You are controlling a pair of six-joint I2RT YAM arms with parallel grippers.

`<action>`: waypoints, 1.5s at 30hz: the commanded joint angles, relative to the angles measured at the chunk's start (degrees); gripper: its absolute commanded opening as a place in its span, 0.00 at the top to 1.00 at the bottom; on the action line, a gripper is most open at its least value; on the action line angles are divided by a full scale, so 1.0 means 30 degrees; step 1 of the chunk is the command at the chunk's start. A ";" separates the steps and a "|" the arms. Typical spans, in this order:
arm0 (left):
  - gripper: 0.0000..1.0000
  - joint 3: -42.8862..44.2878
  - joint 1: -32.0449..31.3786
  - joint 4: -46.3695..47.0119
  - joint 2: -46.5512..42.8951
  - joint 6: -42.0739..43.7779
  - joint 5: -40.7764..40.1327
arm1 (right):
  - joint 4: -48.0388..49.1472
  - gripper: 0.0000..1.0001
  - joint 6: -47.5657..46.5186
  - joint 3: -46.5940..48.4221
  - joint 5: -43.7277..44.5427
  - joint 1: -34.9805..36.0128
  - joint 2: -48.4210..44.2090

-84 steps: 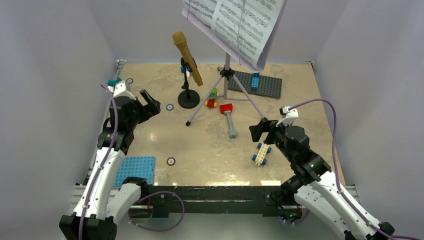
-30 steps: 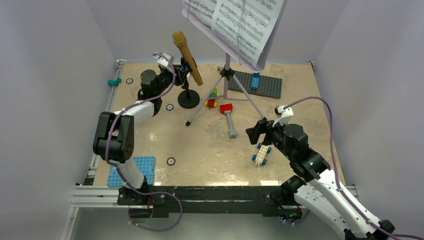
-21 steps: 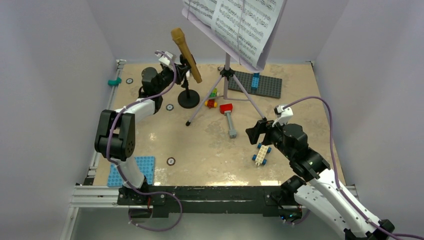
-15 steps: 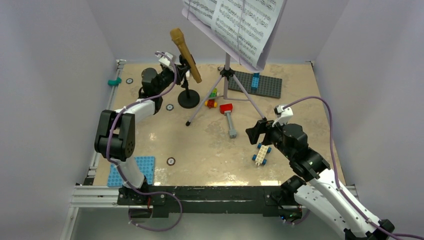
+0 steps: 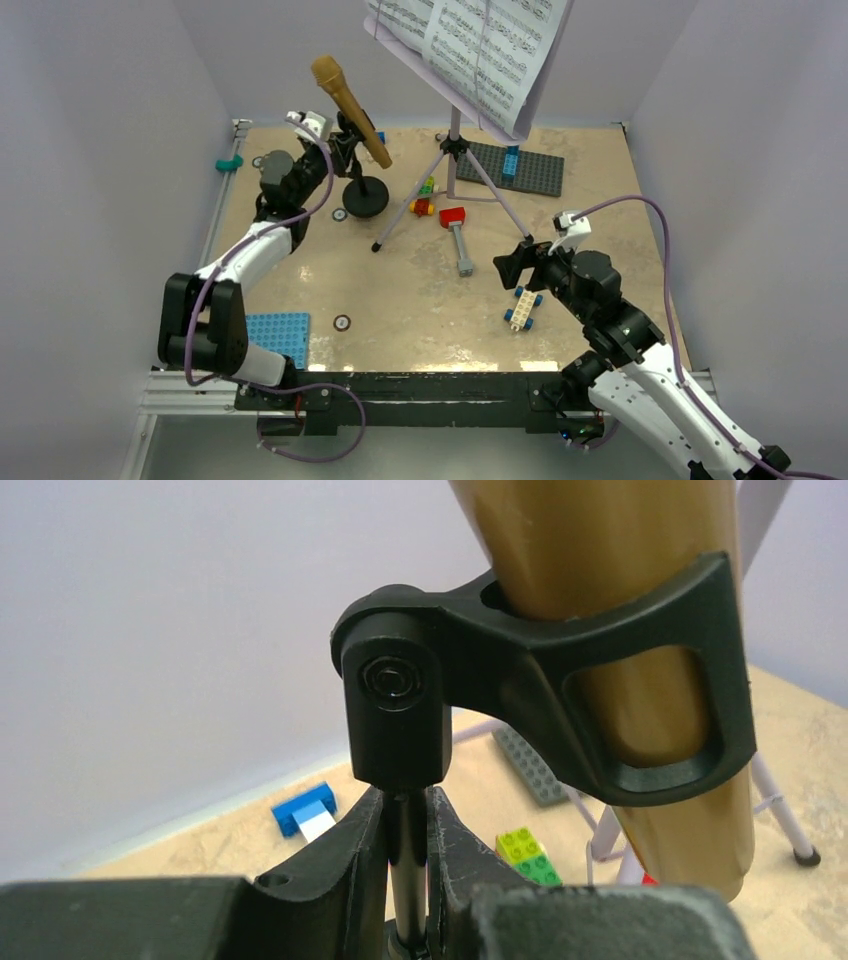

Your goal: Pack up the instrument practice props

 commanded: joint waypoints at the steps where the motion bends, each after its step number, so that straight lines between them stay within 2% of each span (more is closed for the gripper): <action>1: 1.00 -0.0293 0.0002 0.2234 -0.3744 0.0465 -0.1188 | 0.0240 0.08 0.0059 0.0724 0.0224 0.0040 -0.0434; 7: 1.00 -0.2195 -0.0819 -0.1463 -0.8933 -0.1008 -0.1825 | 0.0287 0.08 -0.0003 0.0985 -0.0562 0.0039 -0.0038; 12: 1.00 -0.4538 -0.3482 -0.4706 -1.3173 -0.1703 -0.2233 | 0.0595 0.08 -0.0124 0.1397 -0.2054 0.0026 0.0663; 15: 1.00 -0.5386 -0.4793 -0.6875 -1.5197 -0.2567 -0.2620 | 0.0739 0.08 -0.0385 0.1759 -0.4198 0.0018 0.1435; 19: 1.00 -0.6729 -0.6235 -0.8161 -1.7060 -0.3223 -0.3960 | 0.1121 0.09 -0.0362 0.1758 -0.6537 0.0041 0.2255; 23: 1.00 -0.7416 -0.7033 -0.8712 -1.7682 -0.3660 -0.5182 | 0.1854 0.10 -0.0090 0.1034 -0.7210 0.0061 0.2313; 27: 1.00 -0.8031 -0.8405 -0.8215 -1.7235 -0.3742 -0.7133 | 0.1973 0.12 -0.0107 0.0471 -0.6955 0.0069 0.2216; 31: 1.00 -0.8721 -1.0608 -0.6827 -1.6619 -0.3788 -1.1090 | 0.2012 0.12 -0.0220 -0.0014 -0.6357 0.0063 0.1897; 37: 1.00 -0.9282 -1.5023 -0.2261 -1.4192 -0.0292 -1.6705 | 0.1889 0.13 -0.0346 -0.0264 -0.5669 0.0068 0.1469; 40: 1.00 -0.9582 -1.6227 0.0224 -1.3080 0.1252 -1.8211 | 0.1808 0.13 -0.0409 -0.0359 -0.5433 0.0068 0.1321; 45: 1.00 -0.9908 -1.6875 0.3218 -1.1948 0.2761 -1.9587 | 0.1775 0.13 -0.0465 -0.0548 -0.5038 0.0055 0.1033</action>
